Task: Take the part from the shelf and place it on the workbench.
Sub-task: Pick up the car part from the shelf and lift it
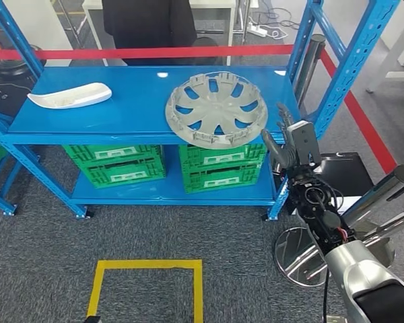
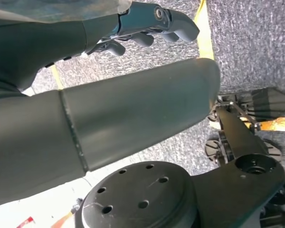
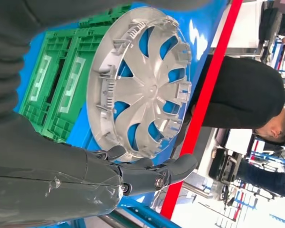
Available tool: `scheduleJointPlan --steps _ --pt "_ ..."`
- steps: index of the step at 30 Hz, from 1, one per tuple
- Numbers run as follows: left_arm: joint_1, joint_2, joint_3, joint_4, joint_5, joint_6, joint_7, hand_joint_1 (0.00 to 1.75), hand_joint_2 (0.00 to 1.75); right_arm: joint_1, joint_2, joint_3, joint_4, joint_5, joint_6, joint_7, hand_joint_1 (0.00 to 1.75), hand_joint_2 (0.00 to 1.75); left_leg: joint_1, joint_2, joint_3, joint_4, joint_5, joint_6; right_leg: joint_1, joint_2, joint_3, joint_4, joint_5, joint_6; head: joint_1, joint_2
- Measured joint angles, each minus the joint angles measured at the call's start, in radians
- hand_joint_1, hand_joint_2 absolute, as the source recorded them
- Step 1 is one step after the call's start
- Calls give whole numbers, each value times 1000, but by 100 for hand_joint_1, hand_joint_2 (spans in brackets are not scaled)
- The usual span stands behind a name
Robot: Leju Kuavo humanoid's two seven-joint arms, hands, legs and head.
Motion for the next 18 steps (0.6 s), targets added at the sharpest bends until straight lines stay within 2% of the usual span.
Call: scheduleJointPlan --steps 2,4,5,6,7,9,10,11,12,14,15,16,17,18 --pt "1 0 0 0 1 -2 1 0 0 -4 0 0 1 0 0 0 0 175 4 -1 19 -7 5 5 -2 5 -30 66 -41 4 1 0" --pt "0 0 0 0 1 0 1 0 0 -6 0 1 3 0 0 1 0 175 5 -2 23 -7 5 5 -6 9 -97 195 -104 11 3 0" --pt "0 0 0 0 2 2 0 0 0 -4 0 1 4 0 0 2 0 175 6 -4 23 -7 4 3 -9 9 -129 249 -123 15 3 0" --pt "1 -1 0 0 2 6 0 0 0 -2 0 1 6 0 0 2 0 175 8 -7 24 -5 2 0 -12 9 -148 272 -125 18 3 0" --pt "3 -1 0 0 3 8 0 0 0 0 0 1 7 0 0 3 0 175 11 -9 25 -3 -1 -4 -16 9 -148 256 -105 21 3 0" --pt "5 -2 0 0 5 10 1 0 0 0 0 1 9 1 0 3 0 175 19 -13 26 8 -12 -18 -24 10 -101 129 -25 32 3 0" --pt "4 -1 0 0 6 10 1 0 0 0 0 1 10 1 0 3 0 175 22 -14 26 13 -18 -27 -26 13 -77 69 4 36 3 0" --pt "3 0 0 0 7 10 1 0 0 -1 0 1 11 1 0 3 0 175 24 -16 25 17 -24 -35 -27 16 -64 24 11 32 4 0" --pt "2 0 -1 0 7 9 1 0 0 -2 0 1 12 1 0 3 0 175 24 -16 24 16 -29 -43 -25 18 -58 6 7 23 4 0" --pt "1 0 -3 0 7 5 1 0 0 -1 0 1 14 1 0 3 0 175 22 -17 25 19 -30 -57 -21 19 -58 4 -6 -6 2 0" --pt "2 0 -4 0 7 4 1 0 0 0 1 1 13 2 0 3 0 175 23 -16 28 23 -30 -62 -21 20 -48 6 -1 -16 1 0" --pt "2 0 -6 0 7 3 0 0 0 0 1 1 13 3 0 3 0 175 25 -14 27 40 -33 -66 -21 21 -39 6 1 -24 0 0" --pt "2 1 -7 0 7 2 0 0 0 -1 1 1 12 4 0 3 0 175 25 -12 13 73 -43 -69 -20 20 -28 7 2 -30 -1 0" --pt "1 1 -8 0 7 1 -1 0 0 -4 1 0 12 4 0 3 0 175 25 -8 -16 129 -59 -71 -18 20 -19 6 2 -33 -2 0"
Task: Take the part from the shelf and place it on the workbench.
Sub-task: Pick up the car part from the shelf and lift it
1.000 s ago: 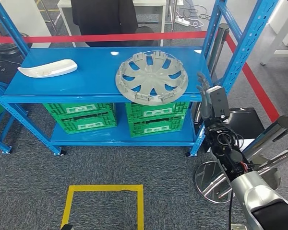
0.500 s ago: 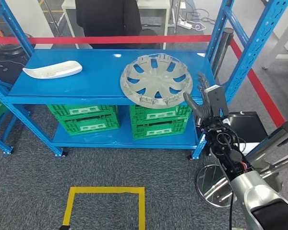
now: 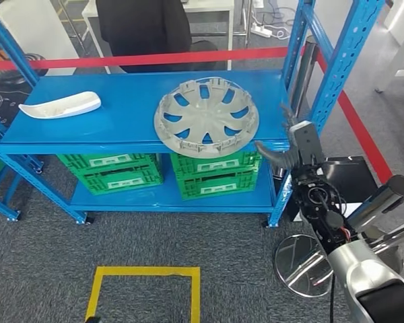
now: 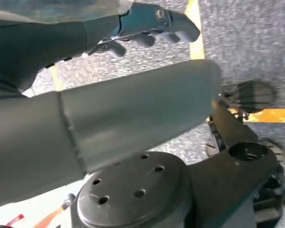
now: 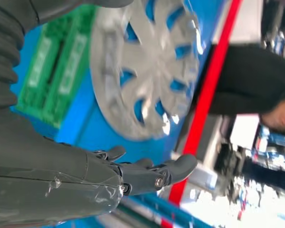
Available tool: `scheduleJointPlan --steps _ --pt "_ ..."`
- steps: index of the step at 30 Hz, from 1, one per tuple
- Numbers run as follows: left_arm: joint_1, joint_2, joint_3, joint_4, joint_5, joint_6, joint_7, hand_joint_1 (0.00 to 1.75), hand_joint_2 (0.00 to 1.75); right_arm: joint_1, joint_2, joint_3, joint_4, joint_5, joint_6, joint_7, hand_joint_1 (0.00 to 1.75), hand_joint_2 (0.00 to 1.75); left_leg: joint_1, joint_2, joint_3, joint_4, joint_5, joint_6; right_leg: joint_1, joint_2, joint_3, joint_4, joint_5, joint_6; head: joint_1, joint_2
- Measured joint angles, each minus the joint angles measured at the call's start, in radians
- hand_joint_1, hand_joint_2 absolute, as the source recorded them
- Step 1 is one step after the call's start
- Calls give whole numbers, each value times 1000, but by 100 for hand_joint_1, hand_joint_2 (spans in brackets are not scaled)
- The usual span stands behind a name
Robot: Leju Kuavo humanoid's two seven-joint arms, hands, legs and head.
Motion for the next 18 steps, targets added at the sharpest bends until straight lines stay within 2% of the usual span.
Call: scheduleJointPlan --steps 2,3,4,5,7,8,9,10,11,13,14,15,17,18 --pt "-3 0 -2 0 0 -1 -1 0 0 -2 -1 0 0 1 0 1 0 175 -3 3 -94 142 -48 -1 7 0 8 -2 -4 -4 -2 0" --pt "-4 0 -4 0 0 -1 -1 0 0 0 -1 1 0 2 1 3 0 175 -6 3 -136 191 -65 2 11 1 11 -3 -8 -6 -3 0" --pt "-4 0 -6 0 0 0 -1 0 0 4 -1 1 0 4 0 5 0 175 -10 3 -160 202 -64 10 17 3 16 -3 -13 -8 -3 0" --pt "-3 0 -8 0 1 1 0 0 0 6 -1 1 0 8 0 8 0 175 -15 3 -163 174 -41 22 24 4 23 -3 -19 -11 -3 0" --pt "0 2 -10 0 3 7 2 0 0 8 -1 1 -1 19 -2 15 0 175 -32 1 -121 30 58 55 35 5 39 -5 -32 -15 -3 0" --pt "0 4 -10 0 4 10 4 0 0 8 -1 1 -1 26 -2 20 0 175 -40 -1 -100 -32 92 68 39 7 44 -6 -39 -15 -3 0" --pt "-1 6 -11 0 5 14 6 0 0 8 -1 2 -2 33 -3 27 0 175 -47 -5 -84 -75 112 77 41 8 46 -6 -45 -15 -3 0" --pt "-2 8 -12 0 5 17 8 0 0 9 -1 2 -3 41 -3 33 0 175 -52 -8 -78 -93 119 82 42 10 46 -7 -50 -14 -3 0" --pt "-3 8 -13 0 6 19 9 0 0 10 -1 3 -5 49 -2 40 0 175 -53 -10 -75 -94 116 83 41 12 46 -9 -54 -11 -4 0" --pt "-3 7 -14 0 6 21 12 0 0 11 -2 5 -12 61 -1 50 0 175 -46 -7 -58 -113 128 82 43 12 50 -4 -67 -2 -7 0" --pt "-3 6 -15 0 6 21 14 0 0 9 -2 5 -15 65 -1 53 0 175 -42 -5 -48 -123 129 82 44 10 43 19 -84 4 -7 0" --pt "-4 5 -15 0 6 21 15 0 0 8 -3 6 -17 67 -1 54 0 175 -38 -3 -38 -132 129 81 43 8 23 65 -109 10 -7 0" --pt "-6 5 -16 0 6 21 15 0 0 9 -4 7 -18 68 -1 55 0 175 -35 -2 -28 -135 123 84 34 4 -51 204 -169 21 -6 0" --pt "-7 4 -16 0 6 21 15 0 0 12 -5 8 -18 68 0 56 0 175 -33 -2 -26 -134 119 83 28 3 -87 261 -184 26 -6 0"
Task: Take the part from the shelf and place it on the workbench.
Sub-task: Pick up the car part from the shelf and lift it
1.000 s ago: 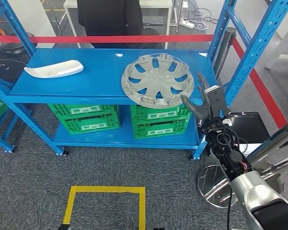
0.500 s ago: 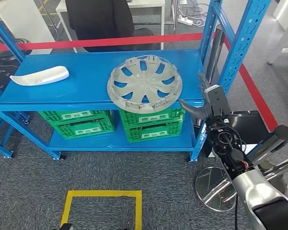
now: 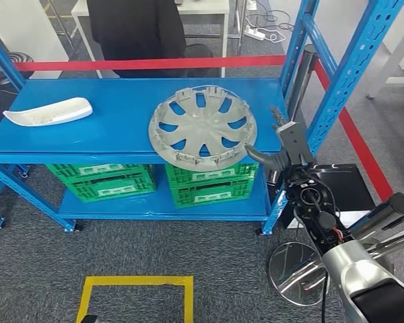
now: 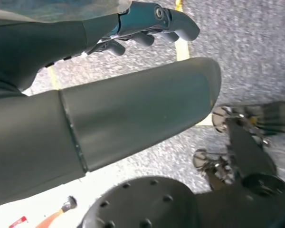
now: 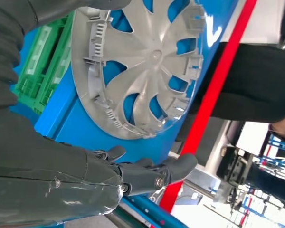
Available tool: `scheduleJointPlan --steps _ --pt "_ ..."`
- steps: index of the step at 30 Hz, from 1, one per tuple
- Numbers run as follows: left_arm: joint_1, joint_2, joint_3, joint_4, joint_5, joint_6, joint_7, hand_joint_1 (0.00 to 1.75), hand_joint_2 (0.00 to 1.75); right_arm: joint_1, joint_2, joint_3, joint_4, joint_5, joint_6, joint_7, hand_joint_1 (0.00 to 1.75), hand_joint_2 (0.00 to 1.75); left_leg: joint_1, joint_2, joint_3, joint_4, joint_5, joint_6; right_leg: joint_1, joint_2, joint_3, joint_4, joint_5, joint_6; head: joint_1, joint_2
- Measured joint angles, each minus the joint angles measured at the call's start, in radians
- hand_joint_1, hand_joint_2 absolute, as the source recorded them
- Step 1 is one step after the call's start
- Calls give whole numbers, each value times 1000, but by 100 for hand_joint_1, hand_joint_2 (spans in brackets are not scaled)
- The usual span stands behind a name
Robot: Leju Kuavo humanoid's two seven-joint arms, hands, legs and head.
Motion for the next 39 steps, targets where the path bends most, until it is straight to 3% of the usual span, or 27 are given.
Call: scheduleJointPlan --steps 1,2,4,6,7,10,14,18,21,24,39 --pt "0 -1 0 0 0 0 0 0 0 3 0 0 0 0 0 1 0 175 2 -1 2 2 -4 -2 -5 -1 -22 23 6 5 0 0" --pt "0 -2 0 0 0 0 0 0 0 4 -1 0 0 0 0 2 0 175 4 -2 4 6 -9 -6 -10 -2 -21 1 34 10 0 0" --pt "1 -4 0 0 0 0 0 0 0 3 -1 0 0 2 1 3 0 175 8 -4 8 19 -20 -16 -17 -4 31 -139 122 17 1 0" --pt "0 -4 -1 0 2 0 1 0 0 2 -2 1 -2 6 3 6 0 175 8 -6 8 31 -29 -27 -17 -2 76 -245 172 10 1 0" --pt "-1 -3 -1 0 2 1 1 0 0 2 -2 2 -3 9 5 8 0 175 7 -6 6 35 -33 -27 -16 -1 81 -261 175 4 0 0" --pt "-3 -2 -1 0 4 3 1 0 0 1 -2 5 -6 29 8 21 0 175 4 -7 5 34 -36 -9 -14 0 81 -265 179 -7 -2 0" --pt "-4 -2 -1 0 6 3 2 0 0 -12 -3 13 -6 109 -18 90 0 175 5 -7 10 24 -25 -26 -11 1 81 -266 181 -14 -3 0" --pt "-7 -2 -2 0 10 3 7 0 0 -48 -3 42 -6 287 -36 240 0 175 6 -7 11 20 -23 -39 -10 1 80 -266 180 -17 -3 0" --pt "-7 -2 -3 0 18 3 8 0 0 -90 -2 83 -5 463 -4 368 0 175 6 -7 10 19 -23 -42 -10 1 81 -266 180 -18 -3 0" --pt "-8 -3 -7 0 24 3 9 0 0 -122 4 126 -2 568 39 434 0 175 6 -7 10 19 -23 -43 -10 0 81 -267 181 -18 -3 0" --pt "-11 -5 -25 0 32 3 11 0 0 -236 51 244 76 628 131 447 0 175 6 -10 8 19 -22 -43 -11 -1 85 -276 185 -14 -3 0"
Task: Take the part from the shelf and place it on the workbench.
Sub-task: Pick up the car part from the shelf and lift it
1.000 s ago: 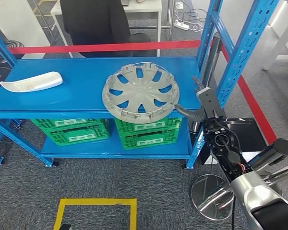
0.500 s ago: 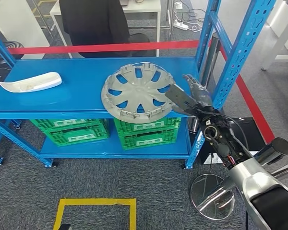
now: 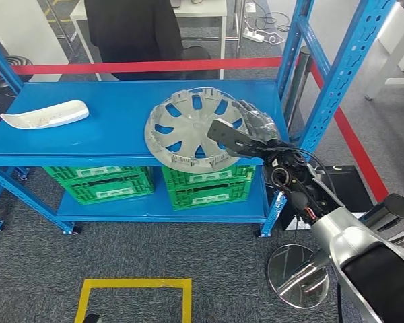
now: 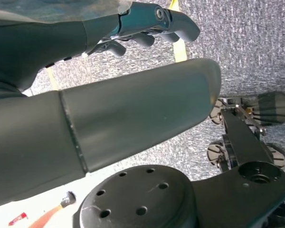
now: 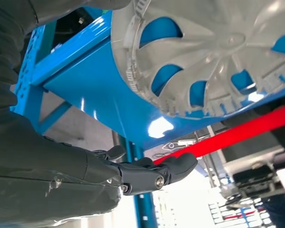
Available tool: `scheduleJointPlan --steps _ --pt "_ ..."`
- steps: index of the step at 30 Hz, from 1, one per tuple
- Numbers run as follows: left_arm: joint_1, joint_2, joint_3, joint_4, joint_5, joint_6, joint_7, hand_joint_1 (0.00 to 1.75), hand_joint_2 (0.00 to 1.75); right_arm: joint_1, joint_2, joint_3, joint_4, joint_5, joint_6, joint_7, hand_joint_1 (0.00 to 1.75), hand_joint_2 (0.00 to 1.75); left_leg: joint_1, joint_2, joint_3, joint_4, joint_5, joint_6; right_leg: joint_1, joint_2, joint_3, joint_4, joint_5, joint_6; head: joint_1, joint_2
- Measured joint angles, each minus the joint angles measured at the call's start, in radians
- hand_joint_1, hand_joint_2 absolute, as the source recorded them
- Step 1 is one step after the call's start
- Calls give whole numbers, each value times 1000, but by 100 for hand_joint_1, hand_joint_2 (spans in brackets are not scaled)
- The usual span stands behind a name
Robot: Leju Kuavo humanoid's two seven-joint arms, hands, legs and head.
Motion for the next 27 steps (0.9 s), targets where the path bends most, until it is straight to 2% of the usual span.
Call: scheduleJointPlan --steps 6,13,27 --pt "-3 -3 -1 0 8 0 4 0 0 -37 51 59 75 47 35 -14 0 175 0 -1 0 0 0 1 0 0 0 0 0 0 0 0" --pt "-4 -5 -1 0 11 0 5 0 0 -40 94 105 141 38 39 -52 0 175 0 -1 0 0 0 0 0 -1 0 0 0 0 0 0" --pt "-1 -12 -2 0 28 -3 8 0 0 -33 103 135 169 -24 29 -90 0 175 0 0 0 0 0 0 0 0 -1 -1 0 0 0 0"
